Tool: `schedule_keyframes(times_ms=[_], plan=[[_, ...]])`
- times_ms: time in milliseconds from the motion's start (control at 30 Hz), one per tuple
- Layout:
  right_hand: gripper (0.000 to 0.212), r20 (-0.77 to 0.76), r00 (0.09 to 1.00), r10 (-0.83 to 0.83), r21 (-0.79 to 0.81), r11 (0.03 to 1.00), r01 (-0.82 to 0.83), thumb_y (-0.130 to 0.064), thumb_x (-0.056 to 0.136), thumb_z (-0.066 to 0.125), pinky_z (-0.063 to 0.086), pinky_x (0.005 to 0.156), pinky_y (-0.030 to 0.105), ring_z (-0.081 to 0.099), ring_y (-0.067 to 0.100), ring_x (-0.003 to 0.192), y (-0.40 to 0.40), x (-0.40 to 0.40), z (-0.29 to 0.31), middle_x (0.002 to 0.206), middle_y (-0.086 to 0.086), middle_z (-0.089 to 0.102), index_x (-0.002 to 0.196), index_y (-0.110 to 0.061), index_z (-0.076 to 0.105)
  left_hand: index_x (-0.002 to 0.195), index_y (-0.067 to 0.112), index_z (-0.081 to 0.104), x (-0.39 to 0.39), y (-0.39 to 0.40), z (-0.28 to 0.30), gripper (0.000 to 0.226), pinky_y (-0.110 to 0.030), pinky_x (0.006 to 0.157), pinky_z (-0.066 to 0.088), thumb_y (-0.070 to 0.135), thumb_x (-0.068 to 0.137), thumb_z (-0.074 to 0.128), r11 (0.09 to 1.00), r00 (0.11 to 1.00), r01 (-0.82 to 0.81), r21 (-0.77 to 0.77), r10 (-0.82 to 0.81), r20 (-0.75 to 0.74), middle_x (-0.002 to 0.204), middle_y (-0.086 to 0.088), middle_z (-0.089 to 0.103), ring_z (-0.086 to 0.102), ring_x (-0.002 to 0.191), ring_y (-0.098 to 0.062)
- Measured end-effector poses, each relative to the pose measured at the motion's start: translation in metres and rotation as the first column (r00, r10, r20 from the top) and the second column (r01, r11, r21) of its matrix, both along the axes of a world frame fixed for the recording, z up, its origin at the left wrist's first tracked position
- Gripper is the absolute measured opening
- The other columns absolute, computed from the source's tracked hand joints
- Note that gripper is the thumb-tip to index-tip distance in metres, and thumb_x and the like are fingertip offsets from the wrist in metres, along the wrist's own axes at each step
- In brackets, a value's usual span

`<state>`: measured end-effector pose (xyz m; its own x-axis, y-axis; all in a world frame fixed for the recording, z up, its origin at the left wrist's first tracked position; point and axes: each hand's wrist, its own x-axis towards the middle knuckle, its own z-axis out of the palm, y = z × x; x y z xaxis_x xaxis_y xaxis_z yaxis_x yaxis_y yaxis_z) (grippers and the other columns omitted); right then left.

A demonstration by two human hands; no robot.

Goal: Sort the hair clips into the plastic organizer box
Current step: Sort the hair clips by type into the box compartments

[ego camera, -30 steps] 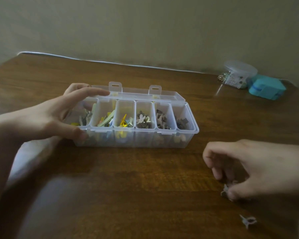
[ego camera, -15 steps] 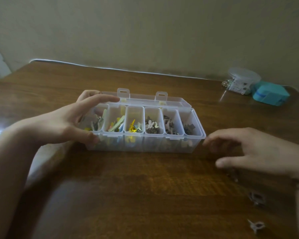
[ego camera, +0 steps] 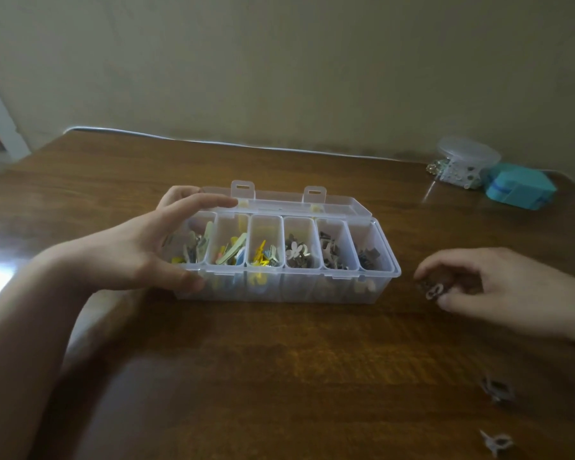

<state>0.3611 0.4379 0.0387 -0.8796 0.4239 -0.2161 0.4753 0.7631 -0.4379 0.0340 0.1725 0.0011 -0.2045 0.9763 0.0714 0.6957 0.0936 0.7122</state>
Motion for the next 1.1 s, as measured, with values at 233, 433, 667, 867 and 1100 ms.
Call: schedule_keyframes(times_ms=[233, 433, 667, 867, 1100], plan=[[0.033, -0.581, 0.813, -0.041, -0.012, 0.999, 0.042, -0.018, 0.085, 0.062, 0.056, 0.076, 0.033, 0.066, 0.010, 0.082, -0.015, -0.029, -0.006, 0.090, -0.016, 0.067, 0.104, -0.046, 0.065, 0.139, 0.061, 0.035, 0.009, 0.005, 0.000, 0.096, 0.000, 0.096, 0.031, 0.055, 0.054, 0.080, 0.999, 0.999, 0.037, 0.007, -0.037, 0.036, 0.134, 0.035, 0.028, 0.035, 0.129, 0.012], [0.034, -0.509, 0.858, 0.060, 0.090, 0.996, -0.017, -0.022, 0.097, 0.049, 0.041, 0.069, 0.015, 0.055, 0.004, 0.087, -0.010, -0.039, -0.019, 0.093, -0.014, 0.057, 0.123, -0.041, 0.060, 0.138, 0.062, 0.036, 0.012, 0.004, 0.001, 0.097, -0.014, 0.100, 0.035, 0.056, 0.053, 0.080, 1.000, 0.999, 0.029, -0.002, -0.029, 0.042, 0.135, 0.033, 0.028, 0.036, 0.130, 0.011], [0.017, -0.753, 0.656, -0.044, -0.013, 0.999, 0.051, -0.021, 0.085, 0.064, 0.055, 0.074, 0.030, 0.062, 0.012, 0.088, -0.032, -0.051, -0.011, 0.095, -0.004, 0.065, 0.100, -0.027, 0.060, 0.141, 0.059, 0.034, 0.009, 0.004, 0.000, 0.098, -0.025, 0.107, 0.034, 0.056, 0.055, 0.081, 0.999, 0.996, 0.048, -0.018, -0.047, 0.076, 0.137, 0.032, 0.027, 0.033, 0.136, 0.002], [0.010, -0.597, 0.795, 0.110, 0.220, 0.975, 0.030, -0.033, 0.085, 0.061, 0.045, 0.097, 0.031, 0.053, 0.001, 0.111, -0.038, -0.068, -0.017, 0.107, -0.019, 0.063, 0.094, -0.033, 0.065, 0.138, 0.062, 0.036, 0.010, 0.004, 0.000, 0.095, -0.002, 0.096, 0.033, 0.054, 0.055, 0.080, 0.999, 0.997, 0.045, -0.007, -0.044, 0.061, 0.135, 0.032, 0.027, 0.036, 0.130, 0.011], [0.031, -0.805, 0.592, -0.045, -0.002, 0.997, 0.073, -0.059, 0.085, 0.061, 0.054, 0.066, 0.023, 0.066, 0.015, 0.087, -0.014, 0.014, 0.041, 0.103, -0.007, 0.070, 0.106, -0.037, 0.063, 0.136, 0.064, 0.036, 0.011, 0.004, 0.002, 0.100, 0.001, 0.092, 0.032, 0.069, 0.047, 0.081, 0.999, 0.998, 0.043, -0.004, -0.043, 0.045, 0.131, 0.039, 0.027, 0.031, 0.126, 0.019]])
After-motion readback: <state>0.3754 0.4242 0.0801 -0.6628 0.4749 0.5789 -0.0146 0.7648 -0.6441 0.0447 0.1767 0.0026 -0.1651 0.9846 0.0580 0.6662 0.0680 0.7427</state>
